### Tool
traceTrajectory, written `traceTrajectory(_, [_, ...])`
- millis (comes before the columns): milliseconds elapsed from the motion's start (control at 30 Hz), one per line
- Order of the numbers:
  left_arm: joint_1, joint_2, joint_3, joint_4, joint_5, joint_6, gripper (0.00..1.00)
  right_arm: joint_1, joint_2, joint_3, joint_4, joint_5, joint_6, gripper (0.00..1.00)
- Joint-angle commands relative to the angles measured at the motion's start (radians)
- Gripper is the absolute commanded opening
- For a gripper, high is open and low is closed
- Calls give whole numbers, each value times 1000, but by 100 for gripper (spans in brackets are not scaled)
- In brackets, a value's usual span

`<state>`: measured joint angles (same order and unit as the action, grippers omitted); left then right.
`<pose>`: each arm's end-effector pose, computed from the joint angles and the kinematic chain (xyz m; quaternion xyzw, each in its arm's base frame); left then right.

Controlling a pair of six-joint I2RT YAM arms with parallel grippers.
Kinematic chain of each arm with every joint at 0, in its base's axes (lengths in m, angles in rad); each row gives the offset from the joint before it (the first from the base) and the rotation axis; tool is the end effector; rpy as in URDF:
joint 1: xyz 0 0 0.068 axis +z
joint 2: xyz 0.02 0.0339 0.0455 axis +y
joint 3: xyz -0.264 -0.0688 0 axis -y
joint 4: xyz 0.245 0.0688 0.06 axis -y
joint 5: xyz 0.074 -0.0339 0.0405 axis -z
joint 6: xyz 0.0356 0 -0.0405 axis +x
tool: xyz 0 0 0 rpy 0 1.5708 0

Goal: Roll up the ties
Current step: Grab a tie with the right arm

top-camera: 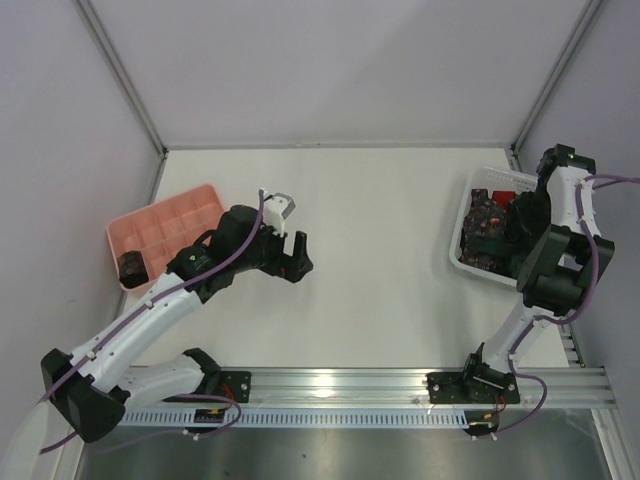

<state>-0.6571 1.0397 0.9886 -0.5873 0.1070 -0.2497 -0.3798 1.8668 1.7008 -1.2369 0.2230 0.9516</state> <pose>0.1734 -0.1385 0.3234 0.2040 0.8687 -0.2395 0.3826 0.3377 -0.1433 0.2775 0.6190 0.7731 -0.0829 0.1112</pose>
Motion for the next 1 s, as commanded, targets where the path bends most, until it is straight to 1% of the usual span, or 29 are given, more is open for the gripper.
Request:
traceTrajectory(0, [-6, 5, 55, -8, -39, 62, 100, 7, -1, 16, -39, 62, 68, 85])
traceTrajectory(67, [-6, 8, 45, -8, -43, 66, 100, 5, -4, -4, -21, 62, 76, 81])
traceTrajectory(200, [-6, 14, 48, -11, -44, 66, 100, 9, 28, -23, -6, 36, 76, 78])
traceTrajectory(233, [-6, 14, 51, -12, -38, 63, 100, 9, 31, -27, -4, 24, 82, 74])
traceTrajectory(267, [-4, 14, 53, -14, -32, 61, 100, 9, 31, -36, 0, 24, 85, 61])
traceTrajectory(300, [-3, 13, 53, -13, -29, 58, 100, 9, 20, -41, 8, 24, 85, 58])
traceTrajectory(533, [51, -13, 25, 9, 49, -26, 100, -16, 11, -59, 27, -10, 47, 58])
traceTrajectory(567, [59, -17, 19, 7, 57, -33, 100, -19, 9, -64, 25, -13, 39, 57])
traceTrajectory(600, [66, -23, 16, 6, 59, -40, 100, -24, 5, -70, 30, -20, 33, 54])
traceTrajectory(633, [70, -27, 13, 1, 57, -51, 100, -27, -6, -70, 43, -33, 26, 34])
traceTrajectory(667, [74, -32, 12, -2, 54, -59, 100, -27, -12, -66, 50, -37, 10, 24])
traceTrajectory(700, [77, -41, 10, -8, 51, -77, 100, -27, -17, -56, 50, -57, 1, 11])
traceTrajectory(733, [82, -47, 12, -9, 51, -88, 100, -28, -20, -21, 51, -74, -7, 0])
traceTrajectory(833, [99, -67, 13, -11, 59, -137, 100, -22, -5, 92, 31, -149, -37, 0])
traceTrajectory(867, [114, -70, 24, -12, 63, -151, 100, -10, 9, 193, 30, -174, -42, 0])
traceTrajectory(900, [122, -73, 33, -13, 81, -173, 100, 4, 14, 257, 34, -241, -63, 0])
traceTrajectory(933, [129, -79, 41, -14, 85, -184, 100, 19, 17, 313, 80, -281, -79, 0])
traceTrajectory(967, [137, -82, 63, -16, 83, -195, 100, 56, 23, 427, 120, -328, -89, 0])
